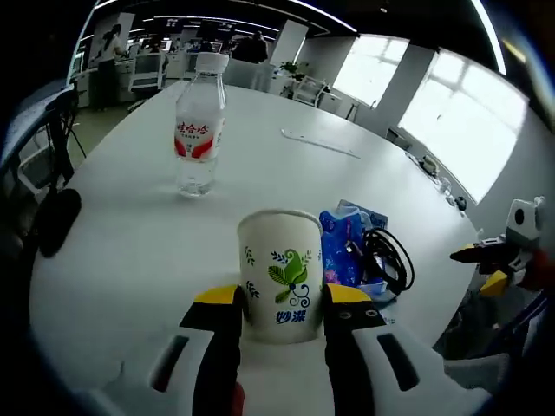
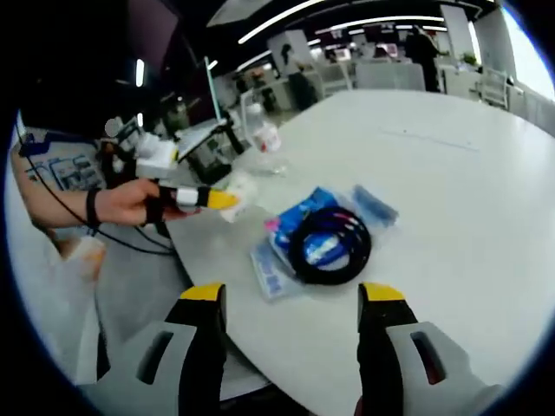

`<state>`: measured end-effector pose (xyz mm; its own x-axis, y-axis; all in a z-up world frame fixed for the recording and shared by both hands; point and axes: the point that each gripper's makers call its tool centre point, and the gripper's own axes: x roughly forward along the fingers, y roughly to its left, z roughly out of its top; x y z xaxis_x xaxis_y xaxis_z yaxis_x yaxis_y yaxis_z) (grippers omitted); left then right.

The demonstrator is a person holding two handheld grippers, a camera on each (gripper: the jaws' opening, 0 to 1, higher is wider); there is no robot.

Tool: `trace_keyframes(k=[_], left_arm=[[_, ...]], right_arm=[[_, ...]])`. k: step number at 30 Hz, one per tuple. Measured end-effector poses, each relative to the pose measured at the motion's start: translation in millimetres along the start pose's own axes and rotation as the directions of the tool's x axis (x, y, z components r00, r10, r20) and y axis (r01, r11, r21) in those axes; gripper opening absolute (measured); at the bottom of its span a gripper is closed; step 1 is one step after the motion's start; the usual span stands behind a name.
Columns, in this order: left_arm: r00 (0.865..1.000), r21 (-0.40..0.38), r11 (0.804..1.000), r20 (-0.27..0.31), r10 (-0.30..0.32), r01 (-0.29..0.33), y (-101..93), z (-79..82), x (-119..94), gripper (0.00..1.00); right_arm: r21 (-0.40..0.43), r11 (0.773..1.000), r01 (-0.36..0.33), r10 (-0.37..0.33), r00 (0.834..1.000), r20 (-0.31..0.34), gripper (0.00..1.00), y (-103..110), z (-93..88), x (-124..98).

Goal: Arrange the tabletop items into an orderly group along one side of the table until the central work area is clear of visible clutter.

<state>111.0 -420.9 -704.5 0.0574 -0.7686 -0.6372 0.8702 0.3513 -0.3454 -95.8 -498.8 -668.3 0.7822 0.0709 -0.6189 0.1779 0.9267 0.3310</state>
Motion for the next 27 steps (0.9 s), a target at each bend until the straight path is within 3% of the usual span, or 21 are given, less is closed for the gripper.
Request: trace_keyframes(k=[10,15,20,27], left_arm=[[1.000,0.103,0.995,0.010,-0.020,0.019,-12.7,-2.5,-18.6,0.36],[0.998,0.155,0.987,0.011,-0.054,0.051,-29.4,-2.9,-23.5,0.36],[0.997,0.204,0.976,-0.004,-0.080,0.079,-33.8,-8.0,-23.8,0.36],[0.994,0.294,0.949,-0.040,-0.105,0.112,-40.3,-15.1,-29.4,0.36]], right_arm=[[-0.096,0.990,-0.100,0.097,0.995,-0.041,0.57,24.8,11.7,23.4],[-0.142,0.976,-0.162,0.156,0.986,-0.054,0.57,41.6,20.8,36.6],[-0.188,0.960,-0.210,0.197,0.977,-0.081,0.54,54.4,26.7,47.7],[-0.152,0.949,-0.277,0.274,0.961,-0.040,0.51,70.1,46.9,61.1]])
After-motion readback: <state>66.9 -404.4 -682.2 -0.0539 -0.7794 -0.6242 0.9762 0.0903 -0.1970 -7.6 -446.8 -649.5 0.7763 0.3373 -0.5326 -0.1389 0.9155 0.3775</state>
